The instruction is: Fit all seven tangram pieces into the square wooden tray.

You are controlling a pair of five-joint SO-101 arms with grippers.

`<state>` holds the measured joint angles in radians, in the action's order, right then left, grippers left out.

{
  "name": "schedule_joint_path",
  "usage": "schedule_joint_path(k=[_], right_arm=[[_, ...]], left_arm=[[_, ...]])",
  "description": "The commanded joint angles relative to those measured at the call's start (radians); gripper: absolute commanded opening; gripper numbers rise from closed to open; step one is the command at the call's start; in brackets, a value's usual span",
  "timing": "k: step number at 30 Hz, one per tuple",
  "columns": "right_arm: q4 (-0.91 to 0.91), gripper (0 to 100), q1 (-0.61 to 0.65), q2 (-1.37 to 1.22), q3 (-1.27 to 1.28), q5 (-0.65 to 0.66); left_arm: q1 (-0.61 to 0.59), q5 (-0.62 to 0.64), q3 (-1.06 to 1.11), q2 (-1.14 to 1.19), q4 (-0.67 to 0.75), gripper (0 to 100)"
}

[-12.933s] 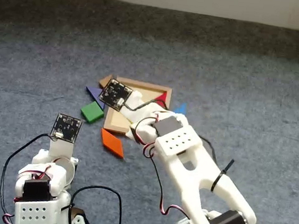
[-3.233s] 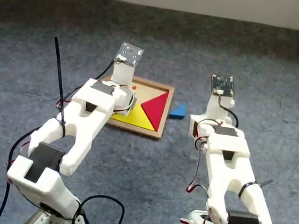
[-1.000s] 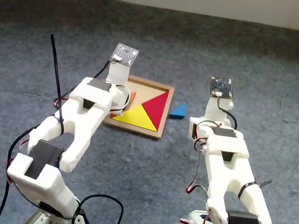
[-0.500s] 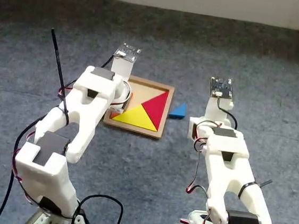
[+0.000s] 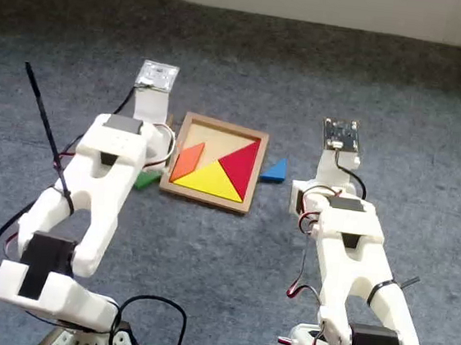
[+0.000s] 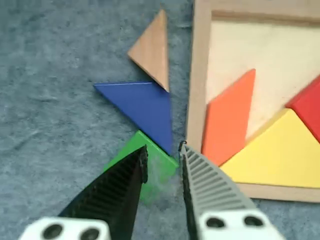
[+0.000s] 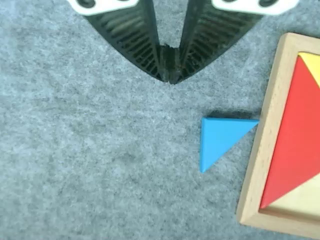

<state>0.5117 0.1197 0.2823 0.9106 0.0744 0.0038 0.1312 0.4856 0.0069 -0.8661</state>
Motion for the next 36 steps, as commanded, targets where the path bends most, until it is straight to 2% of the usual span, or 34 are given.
schedule_joint_path(k=[1,8,13,26,36], right_arm=[[-0.021,1.0,0.019,0.045,-0.008,-0.003],[-0.021,1.0,0.019,0.045,-0.008,-0.003],[-0.021,1.0,0.019,0.045,-0.008,-0.003],[-0.021,1.0,0.019,0.047,-0.008,-0.003],[-0.021,1.0,0.019,0.047,-0.007,-0.003]], left_arm=[[-0.044,0.018,0.001,-0.059,0.048,20],[-0.071,0.018,-0.002,-0.039,0.091,22],[-0.082,0.018,-0.122,0.113,0.091,22],[-0.104,0.012,-0.645,0.526,-0.245,22],[-0.104,0.011,-0.805,0.627,-0.368,22]])
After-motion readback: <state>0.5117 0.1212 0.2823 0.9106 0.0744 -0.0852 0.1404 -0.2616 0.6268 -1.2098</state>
